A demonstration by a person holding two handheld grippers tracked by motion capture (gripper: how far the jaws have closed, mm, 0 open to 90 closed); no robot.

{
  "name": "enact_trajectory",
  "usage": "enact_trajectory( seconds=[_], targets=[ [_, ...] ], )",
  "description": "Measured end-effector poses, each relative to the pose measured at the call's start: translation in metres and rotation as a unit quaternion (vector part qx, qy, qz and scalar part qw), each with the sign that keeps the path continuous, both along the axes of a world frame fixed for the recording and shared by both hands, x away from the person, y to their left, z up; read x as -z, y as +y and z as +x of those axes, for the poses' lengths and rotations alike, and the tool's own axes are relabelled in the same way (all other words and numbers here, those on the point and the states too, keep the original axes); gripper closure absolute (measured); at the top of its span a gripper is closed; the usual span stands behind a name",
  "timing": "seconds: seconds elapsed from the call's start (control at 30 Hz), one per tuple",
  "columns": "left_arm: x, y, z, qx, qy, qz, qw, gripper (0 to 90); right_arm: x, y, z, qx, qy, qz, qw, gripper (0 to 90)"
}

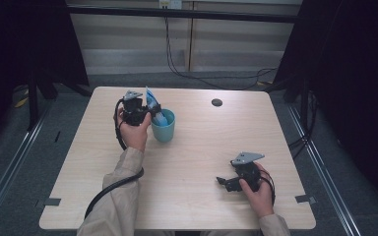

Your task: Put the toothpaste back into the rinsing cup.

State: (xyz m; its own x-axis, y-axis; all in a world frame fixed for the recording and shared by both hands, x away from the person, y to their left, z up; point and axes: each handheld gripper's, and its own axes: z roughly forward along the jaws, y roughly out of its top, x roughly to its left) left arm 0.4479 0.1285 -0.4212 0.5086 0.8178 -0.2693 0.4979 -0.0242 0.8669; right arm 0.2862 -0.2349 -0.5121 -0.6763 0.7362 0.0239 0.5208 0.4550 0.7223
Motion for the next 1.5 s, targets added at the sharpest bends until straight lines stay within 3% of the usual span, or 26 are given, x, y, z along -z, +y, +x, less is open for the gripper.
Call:
enact_trajectory(
  seconds=[0.4, 0.83, 1.33, 1.5],
  targets=[
    [0.006, 0.009, 0.001, -0.019, 0.006, 0.000, 0.9998, 65.8, 0.000, 0.000, 0.000, 0.000, 0.000, 0.000, 1.0000, 12.7],
    [0.011, 0.010, 0.000, -0.023, -0.004, -0.003, 0.9997, 60.0, 0.000, 0.000, 0.000, 0.000, 0.000, 0.000, 1.0000, 12.7],
    [0.017, 0.015, -0.006, -0.014, -0.008, -0.006, 0.9999, 33.5, 0.000, 0.000, 0.000, 0.000, 0.000, 0.000, 1.0000, 12.6],
    [0.015, 0.018, -0.009, -0.009, 0.002, -0.011, 0.9999, 28.1, 0.000, 0.000, 0.000, 0.000, 0.000, 0.000, 1.0000, 12.6]
  ],
)
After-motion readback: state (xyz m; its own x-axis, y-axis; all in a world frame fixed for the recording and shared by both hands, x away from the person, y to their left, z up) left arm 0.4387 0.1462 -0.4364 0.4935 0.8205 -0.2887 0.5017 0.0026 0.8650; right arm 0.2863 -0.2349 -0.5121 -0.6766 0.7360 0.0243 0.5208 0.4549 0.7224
